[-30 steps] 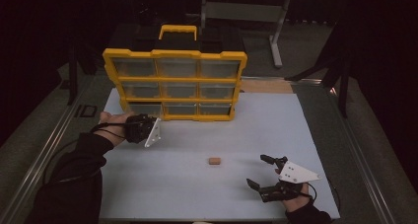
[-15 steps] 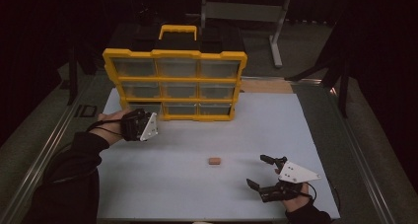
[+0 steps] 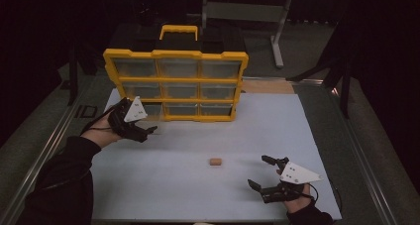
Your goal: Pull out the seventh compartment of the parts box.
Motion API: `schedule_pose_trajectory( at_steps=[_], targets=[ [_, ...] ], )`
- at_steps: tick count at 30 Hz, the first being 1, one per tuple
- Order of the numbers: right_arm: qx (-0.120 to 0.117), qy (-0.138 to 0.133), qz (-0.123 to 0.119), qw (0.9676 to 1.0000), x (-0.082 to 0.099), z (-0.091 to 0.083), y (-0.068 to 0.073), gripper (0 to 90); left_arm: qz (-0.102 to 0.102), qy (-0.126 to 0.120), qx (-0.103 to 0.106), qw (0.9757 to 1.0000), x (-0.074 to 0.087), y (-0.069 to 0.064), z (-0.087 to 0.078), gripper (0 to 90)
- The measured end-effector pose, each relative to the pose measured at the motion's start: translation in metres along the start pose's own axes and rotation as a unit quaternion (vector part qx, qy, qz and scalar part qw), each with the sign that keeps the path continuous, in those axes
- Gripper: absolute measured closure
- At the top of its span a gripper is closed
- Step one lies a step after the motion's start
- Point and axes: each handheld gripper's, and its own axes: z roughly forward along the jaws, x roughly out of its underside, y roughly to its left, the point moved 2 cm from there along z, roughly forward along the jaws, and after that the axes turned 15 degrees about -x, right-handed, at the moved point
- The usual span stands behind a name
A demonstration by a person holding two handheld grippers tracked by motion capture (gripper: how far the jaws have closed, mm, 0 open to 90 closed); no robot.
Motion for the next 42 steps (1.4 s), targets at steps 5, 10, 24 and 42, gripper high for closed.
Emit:
schedule_pose_trajectory(
  at_steps=[5,10,24,42],
  targets=[
    [0.000,-0.001,0.000,1.0000,0.000,0.000,0.000,10.0,-0.050,-0.005,0.027,0.9984,0.002,0.005,-0.009,2.1],
    [0.000,-0.003,0.002,1.0000,0.000,-0.001,0.000,10.0,-0.074,-0.016,0.021,0.9969,0.011,0.002,-0.016,0.0],
    [0.001,-0.002,-0.001,1.0000,-0.001,0.000,0.001,10.0,-0.100,-0.029,0.027,0.9942,0.034,-0.020,-0.028,0.0],
    [0.000,-0.001,-0.003,1.0000,-0.001,-0.001,0.001,10.0,-0.102,-0.021,0.053,0.9932,0.064,-0.059,-0.026,0.0]
  ],
)
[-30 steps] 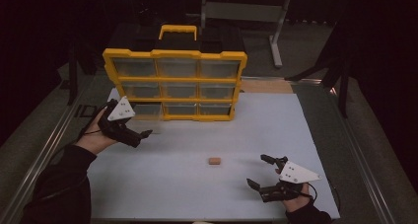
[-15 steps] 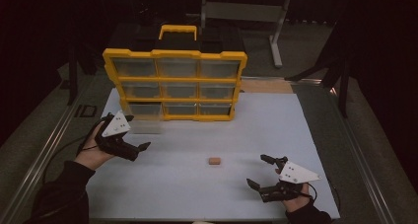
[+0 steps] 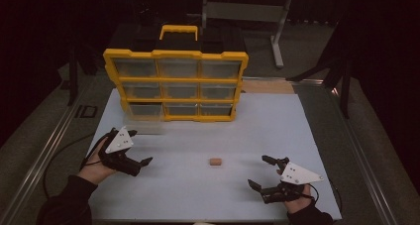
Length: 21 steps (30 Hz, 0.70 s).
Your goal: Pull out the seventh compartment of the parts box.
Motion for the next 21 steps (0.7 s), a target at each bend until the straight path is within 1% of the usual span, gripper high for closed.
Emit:
schedule_pose_trajectory(
  at_steps=[4,11,15,17,21],
  targets=[
    [0.000,0.000,0.000,1.0000,0.000,0.000,0.000,10.0,-0.004,-0.001,0.009,1.0000,0.008,-0.007,0.002,0.0],
    [0.002,0.001,0.001,1.0000,0.000,0.000,0.000,10.0,-0.016,-0.003,0.008,0.9998,0.020,-0.013,0.000,0.0],
    [0.003,0.002,0.000,1.0000,0.000,0.000,0.000,10.0,-0.007,0.006,0.007,0.9999,0.026,-0.017,0.002,0.0],
    [0.003,0.003,0.000,1.0000,0.000,0.000,0.000,10.0,-0.008,0.009,0.009,0.9999,0.029,-0.019,0.002,0.0],
    [0.004,0.004,-0.001,1.0000,0.001,-0.001,0.000,10.0,-0.002,0.010,0.003,0.9999,0.032,-0.020,0.001,0.0]
  ],
)
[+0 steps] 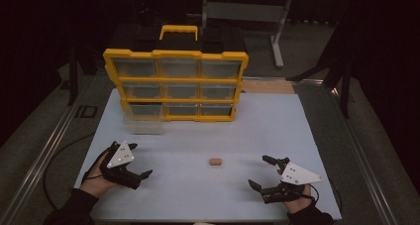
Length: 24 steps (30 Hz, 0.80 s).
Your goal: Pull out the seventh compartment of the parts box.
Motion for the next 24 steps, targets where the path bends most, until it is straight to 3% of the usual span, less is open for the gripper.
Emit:
schedule_pose_trajectory(
  at_steps=[18,24],
  targets=[
    [0.000,0.000,-0.001,1.0000,0.000,0.000,0.000,10.0,0.018,0.013,-0.003,0.9997,0.014,-0.008,0.002,0.0],
    [0.000,0.001,-0.004,1.0000,0.000,0.000,0.000,10.0,0.013,0.007,-0.002,0.9999,0.013,-0.007,0.000,0.0]
  ],
)
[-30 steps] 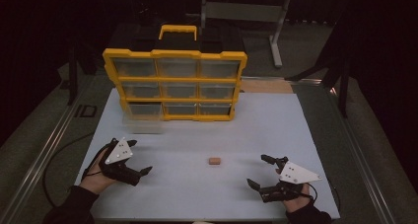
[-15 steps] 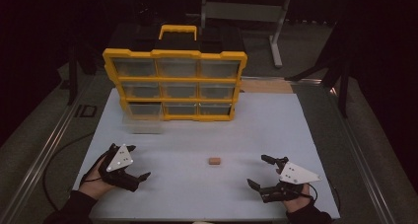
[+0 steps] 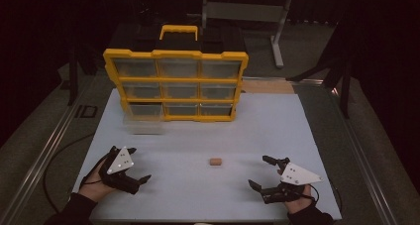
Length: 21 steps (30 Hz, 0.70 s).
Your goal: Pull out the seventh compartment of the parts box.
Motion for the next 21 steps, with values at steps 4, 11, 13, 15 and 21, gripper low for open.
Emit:
schedule_pose_trajectory(
  at_steps=[4,11,13,15,21],
  targets=[
    [0.001,0.000,0.000,1.0000,-0.0001,-0.0002,0.0001,10.0,-0.002,0.003,0.001,1.0000,0.0007,-0.0005,0.0009,0.0],
    [0.001,0.001,-0.001,1.0000,-0.0001,0.0004,-0.0002,10.0,-0.003,0.006,0.003,1.0000,0.0005,-0.0007,0.0013,0.1],
    [0.002,0.002,0.000,1.0000,0.0000,0.0005,-0.0003,10.0,-0.003,0.007,0.004,1.0000,0.0007,-0.0005,0.0016,0.1],
    [0.001,0.002,0.000,1.0000,0.0000,0.0006,-0.0005,10.0,-0.002,0.008,0.003,1.0000,0.0009,0.0003,0.0014,0.1],
    [0.002,0.002,0.001,1.0000,0.0003,0.0007,-0.0002,10.0,-0.004,0.008,0.005,0.9999,0.0016,-0.0004,0.0016,0.6]
  ],
)
